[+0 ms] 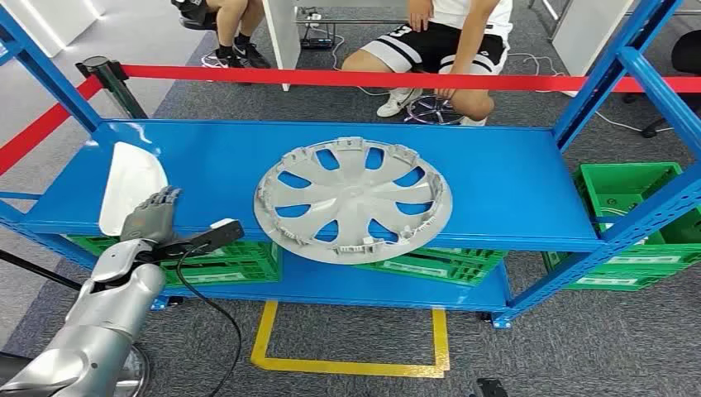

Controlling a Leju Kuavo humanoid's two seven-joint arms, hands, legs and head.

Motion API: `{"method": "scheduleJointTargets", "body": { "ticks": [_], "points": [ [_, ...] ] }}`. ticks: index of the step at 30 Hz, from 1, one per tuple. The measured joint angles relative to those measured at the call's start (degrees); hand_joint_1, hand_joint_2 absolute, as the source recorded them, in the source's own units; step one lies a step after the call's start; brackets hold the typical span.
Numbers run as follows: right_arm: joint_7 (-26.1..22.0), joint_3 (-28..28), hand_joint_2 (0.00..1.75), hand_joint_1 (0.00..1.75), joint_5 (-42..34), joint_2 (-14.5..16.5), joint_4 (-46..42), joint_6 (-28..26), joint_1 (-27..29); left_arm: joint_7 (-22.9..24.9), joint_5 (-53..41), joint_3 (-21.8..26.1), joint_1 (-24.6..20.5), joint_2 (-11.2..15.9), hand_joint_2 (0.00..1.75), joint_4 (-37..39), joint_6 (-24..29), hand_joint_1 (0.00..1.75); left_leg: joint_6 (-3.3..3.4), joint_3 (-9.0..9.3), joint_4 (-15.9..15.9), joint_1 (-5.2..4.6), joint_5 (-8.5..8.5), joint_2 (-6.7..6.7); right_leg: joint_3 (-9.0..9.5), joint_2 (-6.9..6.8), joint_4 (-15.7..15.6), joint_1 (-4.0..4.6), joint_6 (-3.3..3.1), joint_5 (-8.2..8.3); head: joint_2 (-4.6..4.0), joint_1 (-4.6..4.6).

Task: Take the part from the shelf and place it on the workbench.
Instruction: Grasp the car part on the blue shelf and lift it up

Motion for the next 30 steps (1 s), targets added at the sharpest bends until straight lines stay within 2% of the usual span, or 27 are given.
{"method": "scheduleJointTargets", "body": {
  "ticks": [1, 2, 3, 5, 9, 19, 28, 29, 30],
  "points": [
    [0.0, 0.0, 0.00, 0.00, 0.0, 0.0, 0.0, 0.0, 0.0, 0.1, -0.3, 0.3, 0.1, 0.0, 1.75, -0.2, 0.1, 0.51, 0.00, 0.00, 0.0, 0.00, 0.00, 0.00, 0.00, 0.00, 0.0, 0.00, 0.00, 0.00, 0.00, 0.00],
    [0.0, 0.0, 0.00, 0.00, 0.0, 0.0, 0.0, 0.0, 0.0, 0.1, -0.4, 0.6, 0.2, 0.0, 1.75, -0.3, 0.1, 0.69, 0.00, 0.00, 0.0, 0.00, 0.00, 0.00, 0.00, 0.00, 0.0, 0.00, 0.00, 0.00, 0.00, 0.00],
    [0.0, -0.1, 0.00, 0.00, 0.0, 0.0, 0.0, 0.0, 0.0, 0.3, -0.8, 1.2, 0.3, 0.0, 1.75, -0.6, 0.1, 0.95, 0.00, 0.00, 0.0, 0.00, 0.00, 0.00, 0.00, 0.00, 0.0, 0.00, 0.00, 0.00, 0.00, 0.00],
    [0.0, -0.2, 0.00, 0.00, 0.1, 0.1, 0.0, 0.0, 0.0, 0.5, -1.2, 2.5, 0.5, 0.0, 1.75, -1.1, 0.2, 1.37, 0.00, 0.00, 0.0, 0.00, 0.00, 0.00, 0.00, 0.00, 0.0, 0.00, 0.00, 0.00, 0.00, 0.00],
    [0.0, -0.4, 0.00, 0.00, 0.2, 0.1, 0.0, -0.1, 0.0, 0.8, -1.5, 4.6, 0.7, 0.1, 1.75, -1.5, 0.2, 1.74, 0.00, 0.00, 0.0, 0.00, 0.00, 0.00, 0.00, -0.01, 0.0, 0.00, 0.00, 0.00, 0.00, -0.01],
    [0.1, -0.5, 0.00, 0.00, 0.3, 0.2, 0.0, -0.2, 0.0, 0.8, -2.7, 8.3, 0.9, 0.1, 1.75, -1.6, 0.9, 1.75, 0.01, -0.01, 0.0, 0.00, 0.01, 0.00, 0.01, -0.01, 0.0, 0.00, 0.00, 0.00, 0.00, -0.01],
    [0.2, -0.5, 0.00, 0.00, 0.3, 0.2, 0.0, -0.3, 0.0, 0.8, -3.0, 9.4, 0.9, 0.1, 1.75, -1.6, 1.1, 1.75, 0.01, -0.01, 0.0, 0.00, 0.01, 0.00, 0.00, -0.02, 0.0, 0.00, 0.00, 0.00, 0.00, 0.00],
    [0.2, -0.5, 0.00, 0.00, 0.3, 0.2, 0.0, -0.4, 0.0, 0.8, -3.1, 9.5, 0.9, 0.1, 1.75, -1.6, 1.1, 1.55, 0.01, -0.01, 0.0, 0.00, 0.01, 0.00, 0.00, -0.02, 0.0, 0.00, 0.00, 0.00, 0.00, 0.01],
    [0.2, -0.5, 0.00, 0.00, 0.3, 0.3, 0.0, -0.4, 0.0, 0.8, -3.2, 9.6, 0.9, 0.1, 1.75, -1.6, 1.2, 1.23, 0.01, -0.01, 0.0, 0.00, 0.01, 0.00, 0.00, -0.02, 0.0, 0.00, 0.00, 0.00, 0.00, 0.01]
  ]
}}
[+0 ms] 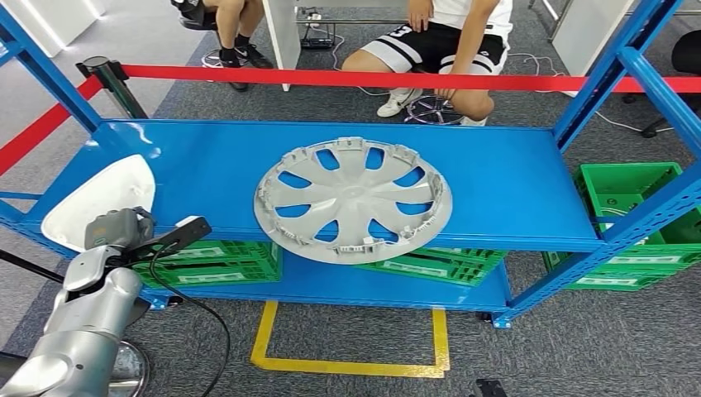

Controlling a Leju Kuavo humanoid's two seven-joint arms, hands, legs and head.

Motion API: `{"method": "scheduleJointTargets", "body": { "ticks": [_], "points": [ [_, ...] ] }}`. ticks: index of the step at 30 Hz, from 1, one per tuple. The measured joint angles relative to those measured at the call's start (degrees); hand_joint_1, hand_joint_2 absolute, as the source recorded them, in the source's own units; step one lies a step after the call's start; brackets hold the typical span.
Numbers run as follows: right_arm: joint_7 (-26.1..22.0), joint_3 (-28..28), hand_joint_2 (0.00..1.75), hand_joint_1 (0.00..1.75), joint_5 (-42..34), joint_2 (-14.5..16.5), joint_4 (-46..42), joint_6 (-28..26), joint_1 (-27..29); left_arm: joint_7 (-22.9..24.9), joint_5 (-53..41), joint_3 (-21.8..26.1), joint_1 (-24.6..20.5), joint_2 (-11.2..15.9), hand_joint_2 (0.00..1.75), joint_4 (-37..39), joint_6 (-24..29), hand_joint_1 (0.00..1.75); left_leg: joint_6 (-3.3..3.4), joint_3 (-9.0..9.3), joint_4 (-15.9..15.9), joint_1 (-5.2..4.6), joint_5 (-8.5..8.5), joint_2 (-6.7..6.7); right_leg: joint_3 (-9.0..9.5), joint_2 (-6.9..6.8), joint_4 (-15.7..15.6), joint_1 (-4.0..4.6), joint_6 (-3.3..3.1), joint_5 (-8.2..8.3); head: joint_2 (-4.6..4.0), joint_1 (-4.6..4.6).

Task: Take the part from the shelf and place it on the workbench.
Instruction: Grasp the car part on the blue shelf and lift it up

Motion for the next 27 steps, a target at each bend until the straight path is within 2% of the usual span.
{"method": "scheduleJointTargets", "body": {
  "ticks": [1, 2, 3, 5, 13, 27],
  "points": [
    [0.0, 0.0, 0.00, 0.00, 0.0, 0.0, 0.0, 0.0, 0.0, 0.0, -0.1, 0.1, 0.0, 0.0, 1.75, 0.0, 0.0, 0.92, 0.00, 0.00, 0.0, 0.00, 0.00, 0.00, 0.00, 0.00, 0.0, 0.00, 0.00, 0.00, 0.00, -0.01],
    [0.0, 0.0, 0.00, 0.00, 0.0, 0.1, 0.0, 0.0, 0.0, 0.0, -0.1, 0.2, 0.1, 0.0, 1.75, -0.1, 0.0, 0.48, 0.00, 0.00, 0.0, 0.00, 0.00, 0.00, 0.00, 0.00, 0.0, 0.00, 0.00, 0.00, 0.00, -0.01],
    [0.0, 0.0, 0.00, 0.00, 0.0, 0.1, 0.0, 0.0, 0.0, 0.0, -0.2, 0.3, 0.2, 0.0, 1.75, -0.1, 0.0, 0.24, 0.00, 0.00, 0.0, 0.00, 0.00, 0.00, 0.00, 0.00, 0.0, 0.00, 0.00, 0.00, 0.00, -0.01],
    [0.0, 0.0, 0.00, 0.00, 0.0, 0.1, 0.0, 0.0, 0.0, 0.0, -0.3, 0.4, 0.3, 0.0, 1.75, -0.2, 0.0, 0.00, 0.00, 0.00, 0.0, 0.00, 0.00, 0.00, 0.01, 0.00, 0.0, 0.00, 0.00, 0.00, 0.00, 0.00],
    [0.2, -0.1, 0.00, 0.00, 0.3, 0.2, 0.0, 0.0, 0.0, -0.1, -0.2, 2.3, 0.4, 0.4, 1.75, -1.0, 1.2, 0.00, 0.00, 0.00, 0.0, 0.00, 0.00, 0.00, 0.00, 0.00, 0.0, 0.00, 0.00, 0.00, 0.00, -0.01],
    [0.7, -0.8, 0.00, 0.00, 0.9, 0.7, 0.0, 0.0, 0.0, -2.0, 1.0, 5.4, 1.6, 0.3, 1.75, -7.8, 3.0, 0.00, 0.01, 0.00, 0.0, 0.00, 0.00, 0.00, 0.00, 0.00, 0.0, 0.00, 0.00, 0.00, 0.00, -0.01]
  ]
}}
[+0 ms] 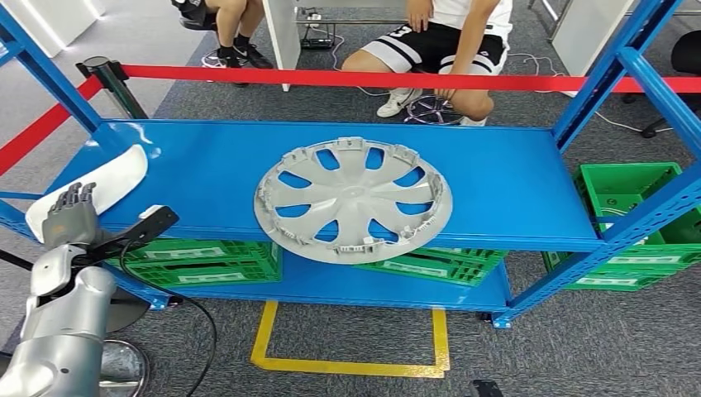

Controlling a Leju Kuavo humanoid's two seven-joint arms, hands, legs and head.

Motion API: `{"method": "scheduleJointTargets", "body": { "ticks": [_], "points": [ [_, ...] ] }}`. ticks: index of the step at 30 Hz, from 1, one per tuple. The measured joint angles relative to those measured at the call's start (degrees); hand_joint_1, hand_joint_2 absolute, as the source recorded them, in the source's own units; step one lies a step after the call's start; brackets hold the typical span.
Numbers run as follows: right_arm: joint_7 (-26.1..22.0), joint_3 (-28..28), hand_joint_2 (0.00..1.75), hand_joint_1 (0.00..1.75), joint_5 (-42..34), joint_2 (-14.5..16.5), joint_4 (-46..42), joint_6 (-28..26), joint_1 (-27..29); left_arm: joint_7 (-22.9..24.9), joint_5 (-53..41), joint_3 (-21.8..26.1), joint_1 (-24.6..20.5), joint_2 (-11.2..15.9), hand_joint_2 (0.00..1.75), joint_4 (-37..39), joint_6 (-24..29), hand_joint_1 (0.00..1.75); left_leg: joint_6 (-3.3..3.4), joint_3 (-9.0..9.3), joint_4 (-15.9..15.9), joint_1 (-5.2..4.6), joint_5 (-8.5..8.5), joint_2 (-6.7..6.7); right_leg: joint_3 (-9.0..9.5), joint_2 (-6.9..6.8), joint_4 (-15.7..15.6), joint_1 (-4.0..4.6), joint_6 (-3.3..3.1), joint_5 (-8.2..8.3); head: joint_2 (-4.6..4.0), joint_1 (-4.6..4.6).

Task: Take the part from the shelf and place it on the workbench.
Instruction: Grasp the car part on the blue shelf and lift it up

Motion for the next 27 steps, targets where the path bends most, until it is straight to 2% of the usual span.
{"method": "scheduleJointTargets", "body": {
  "ticks": [10, 17, 27],
  "points": [
    [0.3, -0.2, 0.00, 0.00, -0.2, 0.5, 0.0, -0.9, 0.0, -1.1, 2.0, 0.9, 1.7, -0.4, 1.75, -4.6, 2.1, 0.00, 0.00, 0.00, 0.0, 0.00, 0.00, 0.00, 0.00, 0.01, 0.0, 0.00, 0.00, 0.00, 0.00, 0.00],
    [0.5, -0.7, 0.00, 0.00, -0.7, 0.7, 0.0, -0.8, 0.0, 2.9, -0.6, 3.3, 3.8, -0.5, 1.75, -9.5, -3.0, 0.00, 0.03, -0.01, 0.0, 0.00, -0.02, 0.00, -0.01, 0.00, 0.0, 0.01, 0.00, -0.01, 0.00, -0.01],
    [0.7, -1.1, 0.00, 0.00, -0.6, 0.7, 0.0, -0.6, 0.0, 6.0, -3.2, 8.5, 3.2, 2.6, 1.75, -4.3, -3.9, 0.00, 0.03, -0.01, 0.0, 0.01, -0.02, 0.01, -0.02, 0.00, 0.0, 0.01, 0.00, -0.01, 0.00, 0.00]
  ]
}}
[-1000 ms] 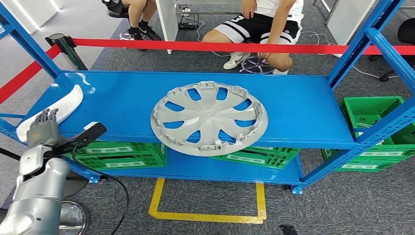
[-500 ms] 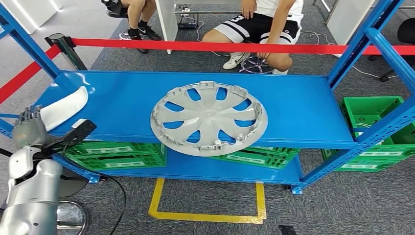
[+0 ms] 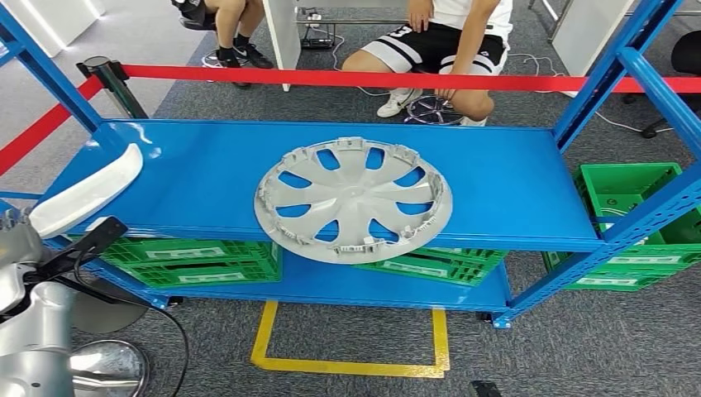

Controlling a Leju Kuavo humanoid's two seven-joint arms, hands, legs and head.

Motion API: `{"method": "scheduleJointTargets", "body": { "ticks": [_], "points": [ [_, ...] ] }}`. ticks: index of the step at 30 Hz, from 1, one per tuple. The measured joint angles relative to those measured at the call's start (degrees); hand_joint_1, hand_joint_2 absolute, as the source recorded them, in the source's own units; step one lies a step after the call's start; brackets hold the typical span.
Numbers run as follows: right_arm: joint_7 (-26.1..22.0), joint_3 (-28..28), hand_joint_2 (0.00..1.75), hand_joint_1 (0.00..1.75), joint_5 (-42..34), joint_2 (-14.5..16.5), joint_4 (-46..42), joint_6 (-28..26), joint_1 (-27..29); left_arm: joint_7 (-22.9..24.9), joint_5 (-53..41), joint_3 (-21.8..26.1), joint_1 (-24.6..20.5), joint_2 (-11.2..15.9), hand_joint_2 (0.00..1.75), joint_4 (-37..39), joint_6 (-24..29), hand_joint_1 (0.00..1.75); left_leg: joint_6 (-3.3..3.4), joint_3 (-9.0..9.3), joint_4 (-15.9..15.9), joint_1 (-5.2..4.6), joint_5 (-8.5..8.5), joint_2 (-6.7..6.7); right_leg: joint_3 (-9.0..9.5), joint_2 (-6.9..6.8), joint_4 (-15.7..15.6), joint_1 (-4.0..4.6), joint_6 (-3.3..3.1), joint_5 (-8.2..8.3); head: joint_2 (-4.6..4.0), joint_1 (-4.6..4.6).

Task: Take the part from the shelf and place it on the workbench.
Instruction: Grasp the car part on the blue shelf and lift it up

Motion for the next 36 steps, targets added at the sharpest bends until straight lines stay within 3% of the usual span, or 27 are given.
{"method": "scheduleJointTargets", "body": {
  "ticks": [13, 26, 36],
  "points": [
    [-0.1, -0.5, 0.00, 0.00, 0.6, 0.0, 0.0, 0.3, 0.0, -0.2, 0.0, 1.4, -4.0, 4.0, 1.75, 8.8, 4.3, 0.00, 0.00, 0.00, 0.0, 0.00, 0.00, 0.00, 0.00, 0.00, 0.0, 0.00, 0.00, 0.00, 0.00, -0.01],
    [0.0, -0.5, 0.00, 0.00, 1.9, -0.4, 0.0, 1.7, 0.3, -2.8, 0.6, 2.5, -6.9, 4.2, 1.75, 10.3, 3.4, 0.00, 0.00, 0.00, 0.0, 0.00, 0.00, 0.00, -0.01, 0.00, 0.0, 0.00, 0.00, 0.00, 0.00, -0.01],
    [-0.5, -0.5, 0.00, 0.00, 2.6, -0.9, 0.0, 2.0, 0.4, -1.9, -0.1, -0.1, -10.2, 5.1, 1.75, 17.1, 2.9, 0.00, 0.00, 0.00, 0.0, 0.00, 0.01, 0.00, -0.02, 0.01, 0.0, 0.00, 0.00, 0.01, 0.00, -0.01]
  ]
}}
